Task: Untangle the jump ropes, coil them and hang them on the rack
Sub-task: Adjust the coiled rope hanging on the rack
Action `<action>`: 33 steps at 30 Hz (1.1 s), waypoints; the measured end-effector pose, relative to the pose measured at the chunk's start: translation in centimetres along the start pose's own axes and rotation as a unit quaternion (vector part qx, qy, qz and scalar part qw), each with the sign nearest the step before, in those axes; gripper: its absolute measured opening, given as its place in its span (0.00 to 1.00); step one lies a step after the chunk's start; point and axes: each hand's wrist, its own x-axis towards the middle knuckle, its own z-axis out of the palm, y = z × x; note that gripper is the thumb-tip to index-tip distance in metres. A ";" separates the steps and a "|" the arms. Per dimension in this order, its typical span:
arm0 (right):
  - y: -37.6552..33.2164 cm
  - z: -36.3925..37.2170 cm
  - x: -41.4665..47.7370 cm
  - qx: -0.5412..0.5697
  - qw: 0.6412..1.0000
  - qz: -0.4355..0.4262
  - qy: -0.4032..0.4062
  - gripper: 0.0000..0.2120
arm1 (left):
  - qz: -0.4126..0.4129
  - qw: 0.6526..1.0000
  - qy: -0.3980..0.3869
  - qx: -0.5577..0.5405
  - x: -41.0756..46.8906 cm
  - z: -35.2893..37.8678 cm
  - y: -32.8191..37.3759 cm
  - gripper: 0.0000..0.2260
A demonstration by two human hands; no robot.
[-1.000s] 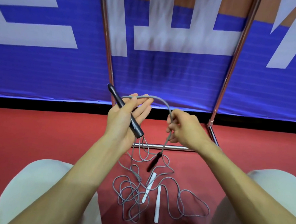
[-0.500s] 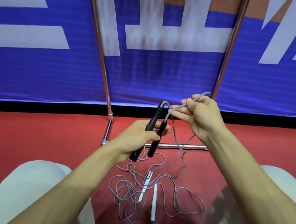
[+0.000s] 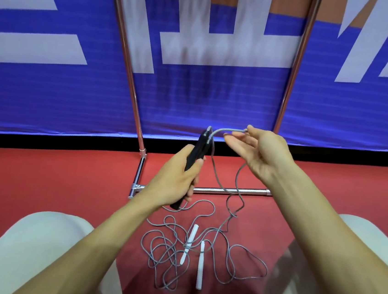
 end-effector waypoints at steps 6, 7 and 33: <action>1.3 -0.1 -0.1 -0.478 0.830 -0.272 0.091 0.24 | 0.074 0.936 0.100 0.328 0.2 -2.6 -0.3 0.00; 1.4 0.0 -0.1 -0.488 0.811 -0.309 0.092 0.24 | 0.086 0.919 0.097 0.373 -0.1 -2.8 -0.1 0.02; -0.7 1.3 -1.8 -0.121 0.981 -0.152 -0.025 0.17 | 0.066 0.976 0.048 0.200 -0.4 -1.1 3.2 0.11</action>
